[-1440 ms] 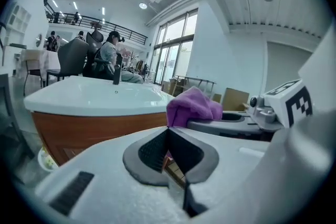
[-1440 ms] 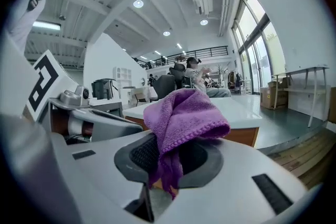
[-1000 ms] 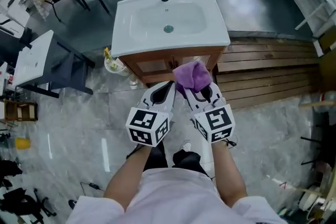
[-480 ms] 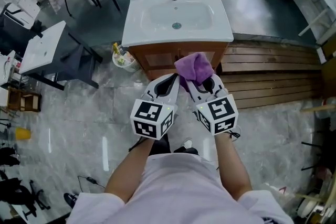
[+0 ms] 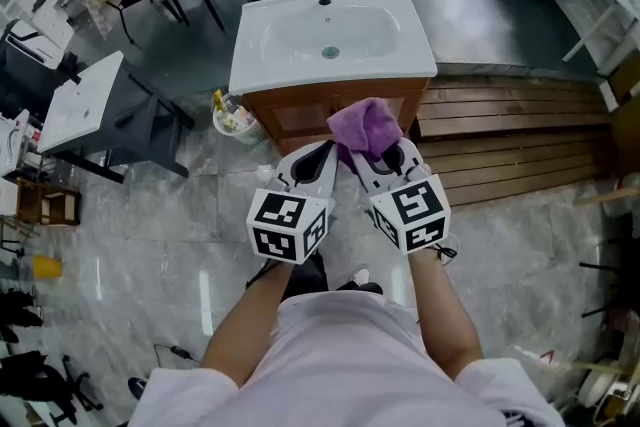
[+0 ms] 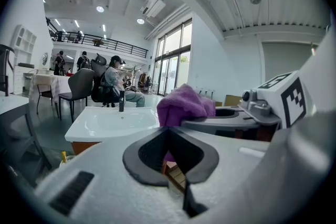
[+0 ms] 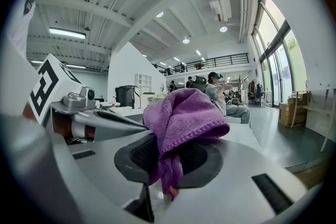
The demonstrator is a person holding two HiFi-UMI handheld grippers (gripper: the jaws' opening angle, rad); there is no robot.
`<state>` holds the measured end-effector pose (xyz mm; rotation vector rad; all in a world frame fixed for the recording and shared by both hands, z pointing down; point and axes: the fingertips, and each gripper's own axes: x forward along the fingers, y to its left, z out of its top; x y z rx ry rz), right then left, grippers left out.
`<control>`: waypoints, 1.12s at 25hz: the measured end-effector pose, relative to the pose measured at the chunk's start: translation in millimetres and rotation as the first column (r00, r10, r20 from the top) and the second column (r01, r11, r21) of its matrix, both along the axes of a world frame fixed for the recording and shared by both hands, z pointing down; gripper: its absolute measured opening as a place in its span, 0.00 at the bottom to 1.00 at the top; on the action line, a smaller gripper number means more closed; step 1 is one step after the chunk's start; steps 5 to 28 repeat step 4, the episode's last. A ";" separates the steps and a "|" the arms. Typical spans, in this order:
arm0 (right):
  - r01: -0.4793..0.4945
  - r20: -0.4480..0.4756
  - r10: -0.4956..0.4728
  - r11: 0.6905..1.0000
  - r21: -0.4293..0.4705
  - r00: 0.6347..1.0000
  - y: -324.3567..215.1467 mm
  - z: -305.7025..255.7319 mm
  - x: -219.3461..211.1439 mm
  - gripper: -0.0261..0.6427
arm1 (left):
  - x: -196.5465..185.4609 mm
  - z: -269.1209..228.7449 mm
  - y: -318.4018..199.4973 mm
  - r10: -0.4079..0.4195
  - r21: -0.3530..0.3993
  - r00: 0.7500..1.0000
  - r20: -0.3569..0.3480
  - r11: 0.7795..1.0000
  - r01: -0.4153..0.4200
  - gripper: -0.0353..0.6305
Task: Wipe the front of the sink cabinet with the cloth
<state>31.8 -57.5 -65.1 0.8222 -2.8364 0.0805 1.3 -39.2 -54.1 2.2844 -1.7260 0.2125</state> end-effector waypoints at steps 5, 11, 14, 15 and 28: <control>-0.005 0.001 0.005 1.000 -0.001 1.000 0.2 -2.7 4.3 0.15 | 4.6 -0.5 0.6 0.008 -0.006 1.000 -0.004 1.000 -0.008 0.06; -0.005 0.001 0.005 1.000 -0.001 1.000 0.2 -2.7 4.3 0.15 | 4.6 -0.5 0.6 0.008 -0.006 1.000 -0.004 1.000 -0.008 0.06; -0.005 0.001 0.005 1.000 -0.001 1.000 0.2 -2.7 4.3 0.15 | 4.6 -0.5 0.6 0.008 -0.006 1.000 -0.004 1.000 -0.008 0.06; -0.005 0.001 0.005 1.000 -0.001 1.000 0.2 -2.7 4.3 0.15 | 4.6 -0.5 0.6 0.008 -0.006 1.000 -0.004 1.000 -0.008 0.06; -0.005 0.001 0.005 1.000 -0.001 1.000 0.2 -2.7 4.3 0.15 | 4.6 -0.5 0.6 0.008 -0.006 1.000 -0.004 1.000 -0.008 0.06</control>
